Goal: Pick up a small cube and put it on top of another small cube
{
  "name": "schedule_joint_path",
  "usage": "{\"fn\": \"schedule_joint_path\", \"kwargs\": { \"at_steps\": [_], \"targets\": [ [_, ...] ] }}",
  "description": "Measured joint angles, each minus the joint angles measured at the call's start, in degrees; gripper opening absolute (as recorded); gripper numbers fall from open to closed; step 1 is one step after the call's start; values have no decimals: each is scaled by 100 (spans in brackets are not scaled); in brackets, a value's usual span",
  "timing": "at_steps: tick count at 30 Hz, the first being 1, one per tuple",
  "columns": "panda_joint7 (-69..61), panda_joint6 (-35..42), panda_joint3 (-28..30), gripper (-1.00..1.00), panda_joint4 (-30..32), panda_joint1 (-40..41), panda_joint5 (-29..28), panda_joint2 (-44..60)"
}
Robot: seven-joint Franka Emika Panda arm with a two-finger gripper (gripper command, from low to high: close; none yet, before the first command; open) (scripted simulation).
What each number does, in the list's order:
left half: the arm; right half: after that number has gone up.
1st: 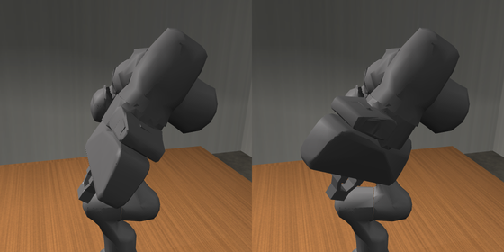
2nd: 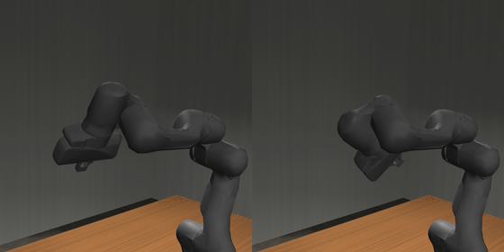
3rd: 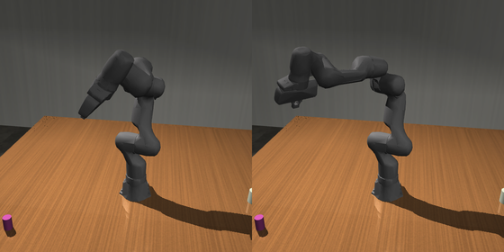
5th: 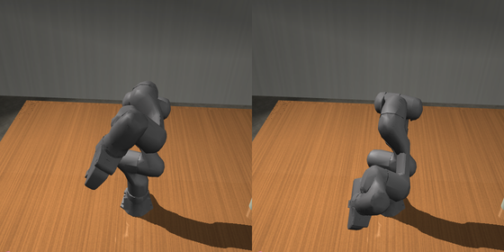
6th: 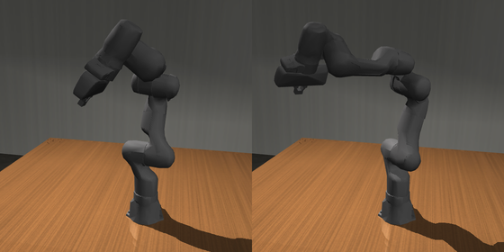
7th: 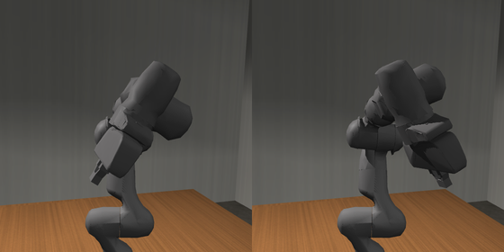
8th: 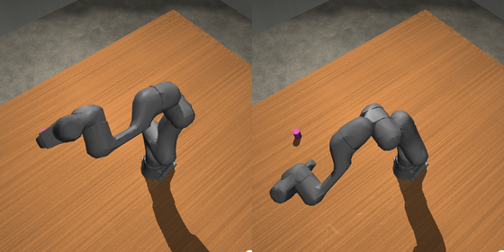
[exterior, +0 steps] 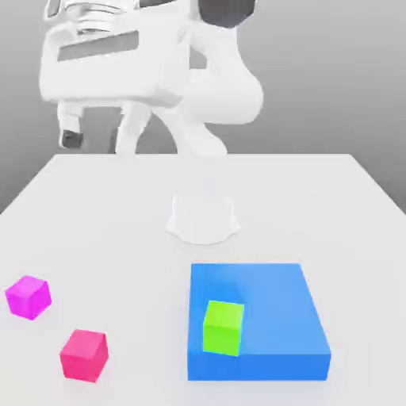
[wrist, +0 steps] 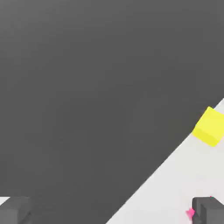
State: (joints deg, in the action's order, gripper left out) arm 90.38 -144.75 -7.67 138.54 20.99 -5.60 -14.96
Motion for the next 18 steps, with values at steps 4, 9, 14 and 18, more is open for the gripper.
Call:
{"fn": "schedule_joint_path", "kwargs": {
  "at_steps": [4,9,14,18],
  "targets": [
    [1017,-293,25,0,153,278,-140,699],
    [2177,-669,146,0,347,615,-161,1559],
    [3114,-1056,296,0,547,706,129,2392],
    [3430,-1570,404,0,530,693,268,3143]
  ]
}}
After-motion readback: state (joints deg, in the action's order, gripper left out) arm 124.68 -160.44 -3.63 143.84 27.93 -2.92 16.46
